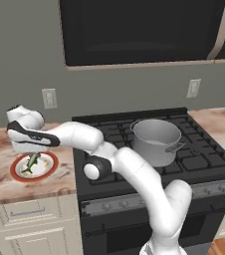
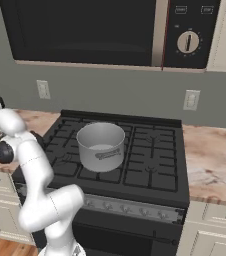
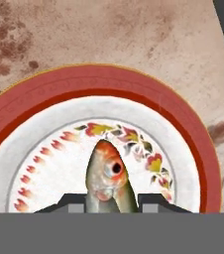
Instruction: Retrieve the frozen meat and place it in the pot on a burner. Then turn the burner on.
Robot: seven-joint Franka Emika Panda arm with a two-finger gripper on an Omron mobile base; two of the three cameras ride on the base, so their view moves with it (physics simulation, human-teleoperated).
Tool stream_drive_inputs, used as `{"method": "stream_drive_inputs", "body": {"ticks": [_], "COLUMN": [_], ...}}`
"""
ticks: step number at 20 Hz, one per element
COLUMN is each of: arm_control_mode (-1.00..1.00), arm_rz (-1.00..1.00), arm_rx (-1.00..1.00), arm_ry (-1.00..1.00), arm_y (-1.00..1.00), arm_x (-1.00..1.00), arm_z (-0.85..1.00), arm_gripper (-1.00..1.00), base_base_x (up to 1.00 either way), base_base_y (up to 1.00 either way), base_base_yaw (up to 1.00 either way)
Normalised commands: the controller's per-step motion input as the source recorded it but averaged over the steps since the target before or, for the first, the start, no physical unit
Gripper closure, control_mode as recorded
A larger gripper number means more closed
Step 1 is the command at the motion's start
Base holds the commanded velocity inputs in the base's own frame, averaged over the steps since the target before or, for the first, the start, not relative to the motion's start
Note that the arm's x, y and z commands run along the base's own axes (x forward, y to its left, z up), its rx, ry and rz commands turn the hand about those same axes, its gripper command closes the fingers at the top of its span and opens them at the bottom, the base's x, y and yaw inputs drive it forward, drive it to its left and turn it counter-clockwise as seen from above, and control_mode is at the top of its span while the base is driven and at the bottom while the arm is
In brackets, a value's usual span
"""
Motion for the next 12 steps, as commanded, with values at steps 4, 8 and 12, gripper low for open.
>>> {"method": "stream_drive_inputs", "body": {"ticks": [4,8,12], "arm_control_mode": [-1.0,-1.0,-1.0], "arm_rz": [-0.05,-0.01,0.0], "arm_rx": [0.0,0.0,0.0], "arm_ry": [-0.18,-0.25,-0.2], "arm_y": [-0.62,-0.93,-1.0], "arm_x": [-0.94,-1.0,-0.96], "arm_z": [0.08,0.0,0.12], "arm_gripper": [1.0,1.0,1.0], "base_base_x": [0.0,0.0,0.0], "base_base_y": [0.0,0.0,0.0], "base_base_yaw": [0.0,0.0,0.0]}}
